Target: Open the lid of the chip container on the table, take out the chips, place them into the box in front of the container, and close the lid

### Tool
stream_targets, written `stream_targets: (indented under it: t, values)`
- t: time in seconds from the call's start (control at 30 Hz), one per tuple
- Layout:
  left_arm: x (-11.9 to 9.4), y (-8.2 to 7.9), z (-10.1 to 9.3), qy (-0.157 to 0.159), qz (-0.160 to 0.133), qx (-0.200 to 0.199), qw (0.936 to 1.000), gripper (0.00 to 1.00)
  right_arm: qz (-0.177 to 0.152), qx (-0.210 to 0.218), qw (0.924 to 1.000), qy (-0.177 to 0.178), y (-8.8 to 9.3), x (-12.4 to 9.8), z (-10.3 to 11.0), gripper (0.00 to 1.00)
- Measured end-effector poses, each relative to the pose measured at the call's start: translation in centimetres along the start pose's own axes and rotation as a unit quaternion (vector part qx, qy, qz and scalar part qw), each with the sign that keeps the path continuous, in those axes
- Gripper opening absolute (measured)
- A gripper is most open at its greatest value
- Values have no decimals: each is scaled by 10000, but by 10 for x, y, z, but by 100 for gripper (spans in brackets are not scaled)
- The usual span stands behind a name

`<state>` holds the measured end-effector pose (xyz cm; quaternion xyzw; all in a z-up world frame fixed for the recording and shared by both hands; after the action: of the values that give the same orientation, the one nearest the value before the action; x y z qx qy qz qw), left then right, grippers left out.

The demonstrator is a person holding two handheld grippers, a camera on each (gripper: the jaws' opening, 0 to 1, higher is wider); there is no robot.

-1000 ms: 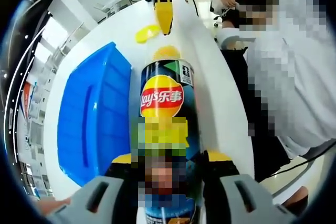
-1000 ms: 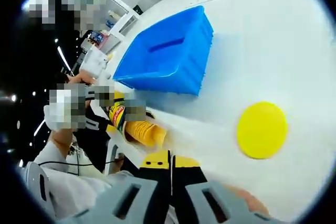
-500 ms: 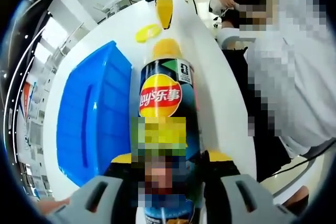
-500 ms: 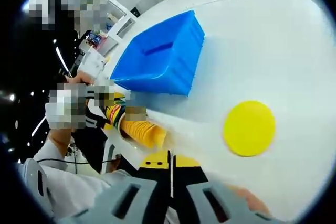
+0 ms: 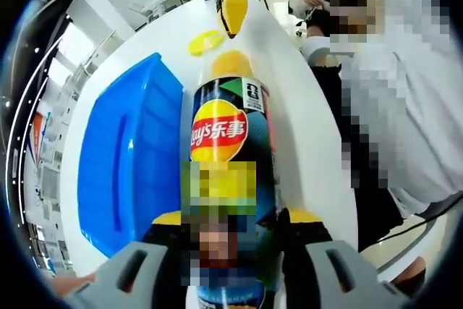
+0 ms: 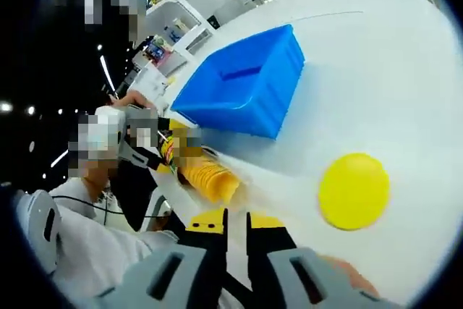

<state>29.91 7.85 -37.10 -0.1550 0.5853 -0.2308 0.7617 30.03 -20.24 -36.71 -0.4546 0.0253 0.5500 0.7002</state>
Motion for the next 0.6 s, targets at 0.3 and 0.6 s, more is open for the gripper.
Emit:
stream_targets:
  t: [0.3,0.6]
  values:
    - [-1,2,0,-44,-99,-14,9999,50,-502,-210,9985,17,-10,-17,20,16]
    - [0,1,-1,-67,-109,-8,9999,50,0,-234,9996,173,-5,2,25,13]
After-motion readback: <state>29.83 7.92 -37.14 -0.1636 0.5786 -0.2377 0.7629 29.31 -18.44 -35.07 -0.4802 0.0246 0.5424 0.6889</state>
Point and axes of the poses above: the point that each gripper's makers call its tool centre point, and the gripper's own axes: x roughly forward along the fingers, z roughly to its left, y roughly out of its underside, the point moved 9 cm from there along -x, roughly backward along the fingers, and after that the axes turned 10 degrees about -z, right-handed, at the moved point
